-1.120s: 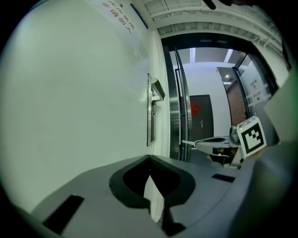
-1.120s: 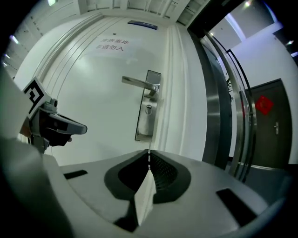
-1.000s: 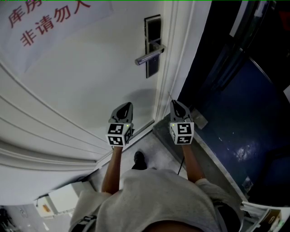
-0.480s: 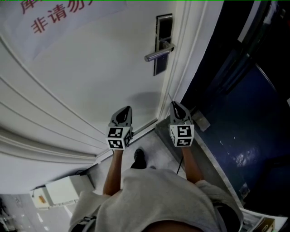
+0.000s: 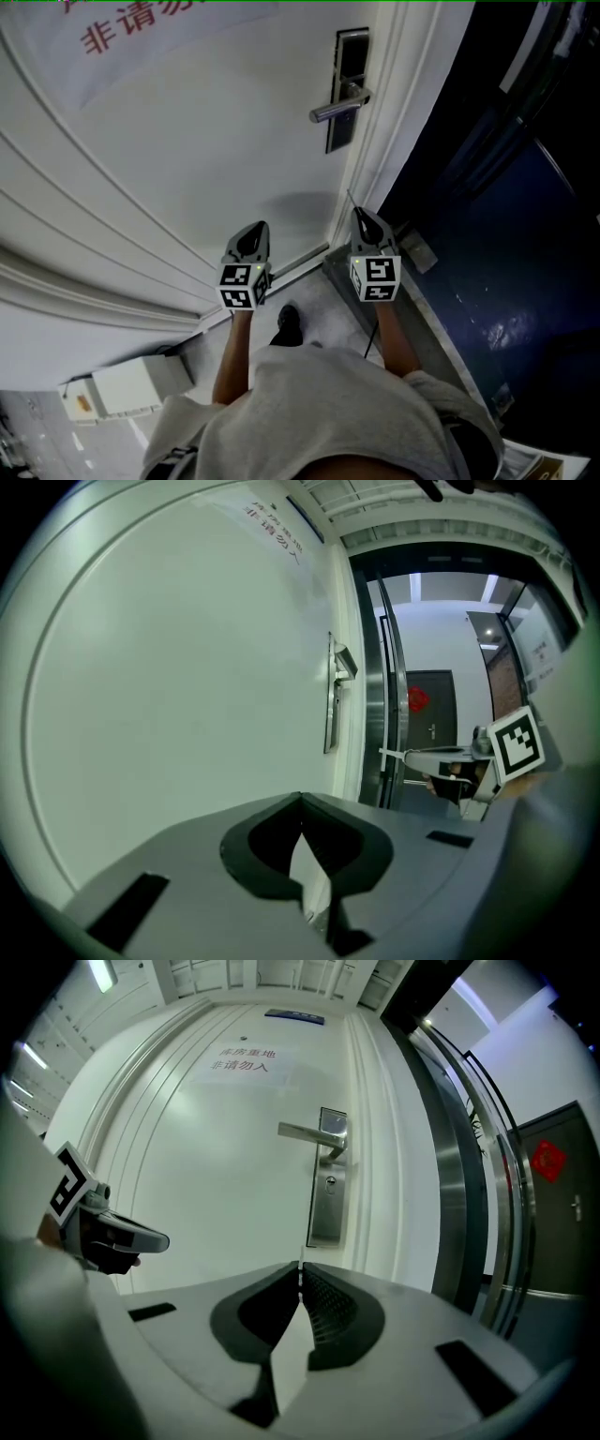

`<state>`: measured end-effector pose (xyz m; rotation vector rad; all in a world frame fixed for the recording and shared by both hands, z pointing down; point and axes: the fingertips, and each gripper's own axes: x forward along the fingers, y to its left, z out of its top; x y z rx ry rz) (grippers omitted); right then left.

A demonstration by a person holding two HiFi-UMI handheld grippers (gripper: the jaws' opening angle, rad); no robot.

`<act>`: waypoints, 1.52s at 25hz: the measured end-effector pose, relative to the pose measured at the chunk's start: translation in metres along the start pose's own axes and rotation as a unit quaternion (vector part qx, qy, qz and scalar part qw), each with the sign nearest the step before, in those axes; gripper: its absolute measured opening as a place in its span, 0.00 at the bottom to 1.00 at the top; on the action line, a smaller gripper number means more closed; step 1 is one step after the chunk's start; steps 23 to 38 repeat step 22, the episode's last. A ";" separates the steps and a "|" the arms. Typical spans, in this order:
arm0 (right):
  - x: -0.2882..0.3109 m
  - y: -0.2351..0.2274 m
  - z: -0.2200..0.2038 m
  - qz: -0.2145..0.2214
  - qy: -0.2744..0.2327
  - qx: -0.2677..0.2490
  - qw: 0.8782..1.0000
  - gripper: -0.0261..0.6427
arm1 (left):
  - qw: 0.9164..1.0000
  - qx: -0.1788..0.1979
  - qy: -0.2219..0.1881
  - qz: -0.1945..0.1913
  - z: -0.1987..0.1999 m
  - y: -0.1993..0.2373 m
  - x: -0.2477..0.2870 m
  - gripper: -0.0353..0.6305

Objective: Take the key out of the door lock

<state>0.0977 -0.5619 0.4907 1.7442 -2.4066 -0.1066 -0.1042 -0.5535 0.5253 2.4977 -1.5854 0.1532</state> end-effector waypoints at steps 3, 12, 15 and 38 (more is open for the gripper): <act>0.001 0.000 0.000 0.001 0.001 0.002 1.000 0.08 | 1.000 0.000 0.001 0.000 -0.001 -0.002 0.000 0.08; 0.005 0.003 -0.003 0.006 0.010 0.002 1.000 0.08 | 1.000 -0.003 0.005 0.002 -0.004 0.000 0.001 0.08; 0.006 0.002 -0.005 0.006 0.012 0.002 1.000 0.08 | 1.000 -0.003 0.005 0.002 -0.004 0.000 0.003 0.08; 0.006 -0.001 -0.004 0.007 0.014 -0.001 1.000 0.08 | 1.000 -0.005 0.005 0.002 -0.005 -0.003 0.007 0.08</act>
